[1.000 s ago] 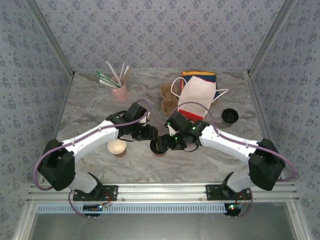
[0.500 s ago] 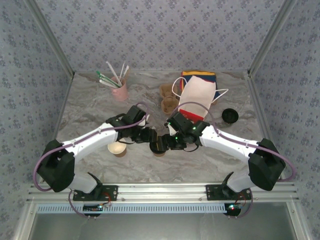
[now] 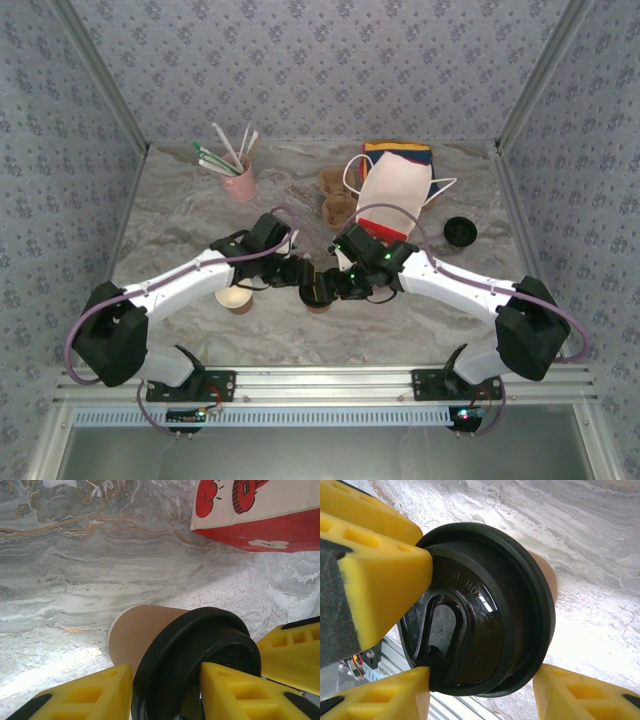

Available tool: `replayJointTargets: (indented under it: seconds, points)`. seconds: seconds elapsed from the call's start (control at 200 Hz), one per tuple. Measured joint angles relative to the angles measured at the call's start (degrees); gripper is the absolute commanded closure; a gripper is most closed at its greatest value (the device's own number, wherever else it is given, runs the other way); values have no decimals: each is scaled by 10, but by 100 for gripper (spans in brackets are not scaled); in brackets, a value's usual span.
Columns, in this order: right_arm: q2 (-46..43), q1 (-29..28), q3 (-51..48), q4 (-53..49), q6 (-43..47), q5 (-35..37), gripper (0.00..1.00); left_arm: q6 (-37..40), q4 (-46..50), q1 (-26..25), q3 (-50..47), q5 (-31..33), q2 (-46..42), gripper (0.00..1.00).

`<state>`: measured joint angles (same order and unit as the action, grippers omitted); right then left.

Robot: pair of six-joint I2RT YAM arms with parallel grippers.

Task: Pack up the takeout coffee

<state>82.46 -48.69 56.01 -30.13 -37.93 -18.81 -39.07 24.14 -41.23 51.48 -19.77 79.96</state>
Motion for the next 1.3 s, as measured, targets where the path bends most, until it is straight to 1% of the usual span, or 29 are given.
replayJointTargets:
  seconds: [0.115,0.265,0.345,0.53,0.914,1.019,1.089,1.194,1.264,1.304]
  points:
    - [0,0,1,-1,0,0,45,0,-2,0,-2,0,-2,61]
    - [0,0,8,-10,1,2,41,0,6,0,2,2,-4,60]
    - [2,0,14,-16,3,4,41,0,21,0,9,7,-4,60]
    - [2,0,26,-36,17,16,39,0,59,0,29,14,-4,58]
    - [2,0,59,-85,34,35,34,0,82,0,56,16,-5,53]
    - [-2,0,81,-96,41,39,33,0,92,0,73,18,-5,48]
    - [-6,0,99,-106,46,42,33,1,97,0,88,22,-5,42]
    - [-9,0,140,-136,54,50,31,1,109,2,113,36,-8,30]
    - [-13,0,171,-157,60,62,29,3,118,4,133,47,-12,24]
    - [-17,0,191,-170,64,70,27,5,122,5,145,52,-14,20]
